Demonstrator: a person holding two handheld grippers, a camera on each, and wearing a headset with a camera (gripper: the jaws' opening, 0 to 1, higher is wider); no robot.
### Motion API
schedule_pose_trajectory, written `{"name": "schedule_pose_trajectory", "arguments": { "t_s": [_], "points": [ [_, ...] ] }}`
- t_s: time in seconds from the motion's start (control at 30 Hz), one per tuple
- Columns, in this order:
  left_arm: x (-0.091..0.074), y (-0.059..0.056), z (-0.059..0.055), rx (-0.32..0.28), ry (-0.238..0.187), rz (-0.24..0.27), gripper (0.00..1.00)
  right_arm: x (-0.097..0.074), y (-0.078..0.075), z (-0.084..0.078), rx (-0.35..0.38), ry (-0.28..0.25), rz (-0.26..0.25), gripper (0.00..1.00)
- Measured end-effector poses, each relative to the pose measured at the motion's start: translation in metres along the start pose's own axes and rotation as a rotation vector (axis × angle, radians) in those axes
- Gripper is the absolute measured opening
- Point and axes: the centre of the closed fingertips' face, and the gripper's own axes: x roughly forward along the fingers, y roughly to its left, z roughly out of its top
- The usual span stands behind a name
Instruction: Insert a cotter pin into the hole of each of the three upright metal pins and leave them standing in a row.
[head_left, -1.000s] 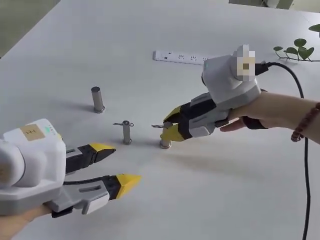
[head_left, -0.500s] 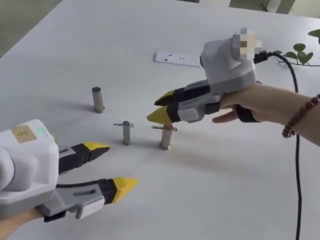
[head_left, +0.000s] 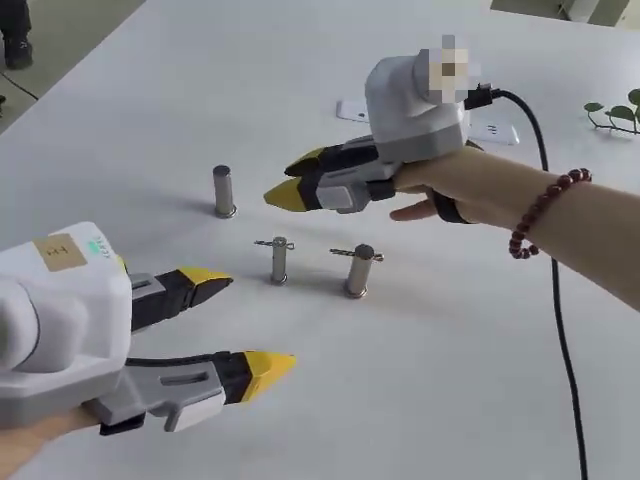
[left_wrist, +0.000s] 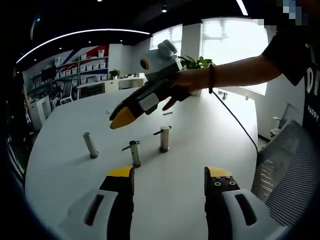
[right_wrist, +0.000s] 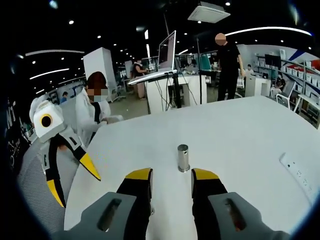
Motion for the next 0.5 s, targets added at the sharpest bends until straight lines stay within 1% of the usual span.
{"name": "schedule_pose_trajectory", "arguments": {
  "t_s": [0.03, 0.07, 0.17, 0.2, 0.23, 0.3, 0.33, 0.37, 0.47, 0.5],
  "points": [
    [0.000, 0.000, -0.001, 0.005, 0.005, 0.002, 0.56, 0.005, -0.001, 0.003, 0.016, -0.013, 0.005, 0.27],
    [0.000, 0.001, -0.003, 0.007, 0.008, 0.003, 0.56, 0.009, -0.003, 0.004, 0.016, -0.012, 0.004, 0.27],
    [0.000, 0.002, -0.005, 0.003, 0.011, 0.009, 0.56, 0.019, -0.008, 0.006, -0.013, -0.014, -0.013, 0.27],
    [0.000, 0.003, -0.006, 0.002, 0.011, 0.012, 0.56, 0.024, -0.010, 0.007, -0.003, -0.019, -0.011, 0.28],
    [0.000, 0.005, -0.005, 0.000, 0.008, 0.028, 0.56, 0.029, -0.013, 0.008, 0.012, -0.025, -0.013, 0.28],
    [0.000, 0.008, -0.005, 0.000, 0.002, 0.042, 0.56, 0.036, -0.014, 0.008, 0.019, -0.032, -0.020, 0.28],
    [-0.001, 0.009, -0.005, -0.004, 0.001, 0.049, 0.56, 0.039, -0.014, 0.008, 0.016, -0.031, -0.028, 0.28],
    [-0.001, 0.011, -0.005, -0.007, -0.004, 0.058, 0.56, 0.043, -0.016, 0.005, 0.001, -0.018, -0.040, 0.28],
    [-0.002, 0.013, -0.005, -0.018, -0.007, 0.060, 0.56, 0.051, -0.015, 0.002, -0.003, -0.009, -0.038, 0.26],
    [-0.002, 0.013, -0.005, -0.023, -0.009, 0.061, 0.56, 0.057, -0.018, 0.000, -0.005, -0.006, -0.036, 0.24]
  ]
}}
